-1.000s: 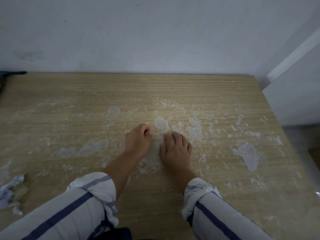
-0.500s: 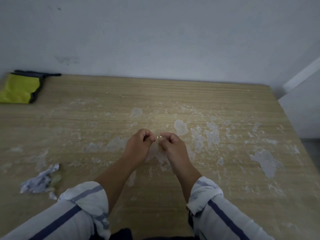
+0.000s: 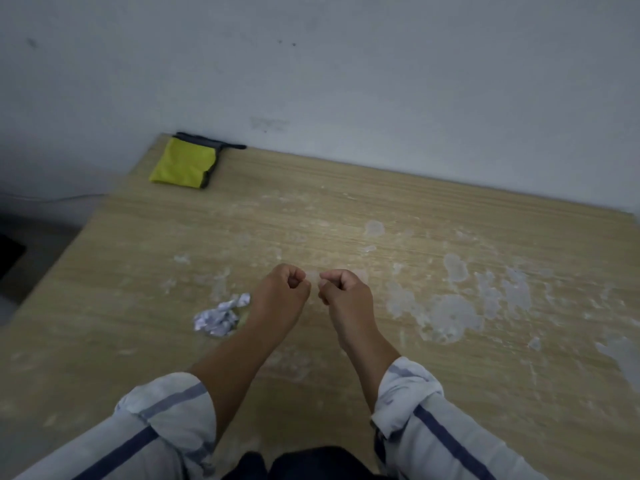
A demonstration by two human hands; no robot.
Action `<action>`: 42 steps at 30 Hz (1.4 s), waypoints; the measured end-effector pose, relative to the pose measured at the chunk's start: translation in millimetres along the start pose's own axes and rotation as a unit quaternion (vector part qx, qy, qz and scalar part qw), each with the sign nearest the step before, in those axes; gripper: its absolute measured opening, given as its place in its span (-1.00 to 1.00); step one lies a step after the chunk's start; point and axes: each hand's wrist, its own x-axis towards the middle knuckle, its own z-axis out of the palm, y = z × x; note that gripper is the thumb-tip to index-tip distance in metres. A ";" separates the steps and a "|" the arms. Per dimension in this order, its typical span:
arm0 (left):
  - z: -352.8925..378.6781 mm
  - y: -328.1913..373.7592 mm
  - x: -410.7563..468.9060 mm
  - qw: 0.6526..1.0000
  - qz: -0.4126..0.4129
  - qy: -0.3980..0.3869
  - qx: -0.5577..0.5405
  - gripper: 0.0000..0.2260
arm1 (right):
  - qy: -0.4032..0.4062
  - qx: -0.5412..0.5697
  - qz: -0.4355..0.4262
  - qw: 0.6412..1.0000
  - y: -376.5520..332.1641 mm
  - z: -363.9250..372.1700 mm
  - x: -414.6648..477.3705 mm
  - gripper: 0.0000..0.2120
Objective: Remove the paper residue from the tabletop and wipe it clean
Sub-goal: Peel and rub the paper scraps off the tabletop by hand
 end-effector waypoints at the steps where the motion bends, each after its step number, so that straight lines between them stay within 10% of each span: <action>1: -13.3 -5.9 -0.5 1.000 -0.006 0.009 -0.002 -0.88 | -0.002 0.003 -0.001 1.000 -2.3 11.5 -3.4 -0.92; 6: -77.9 -50.9 4.5 0.999 0.009 0.037 0.027 -0.78 | -0.055 -0.005 0.016 0.998 -6.5 59.4 -17.3 -0.88; 16: -100.4 -123.6 -12.0 0.970 0.071 -0.180 0.146 0.03 | -0.104 -0.144 0.043 0.983 7.2 111.5 -30.2 -0.94; 29: -77.0 -137.6 -13.1 0.944 0.147 -0.116 0.273 -0.25 | -0.073 -0.393 -0.052 0.915 10.7 123.8 -34.1 -0.84; 42: -80.3 -132.1 -15.0 0.944 0.140 -0.127 0.271 -0.32 | -0.111 -0.422 0.041 0.899 3.7 114.6 -22.1 -0.76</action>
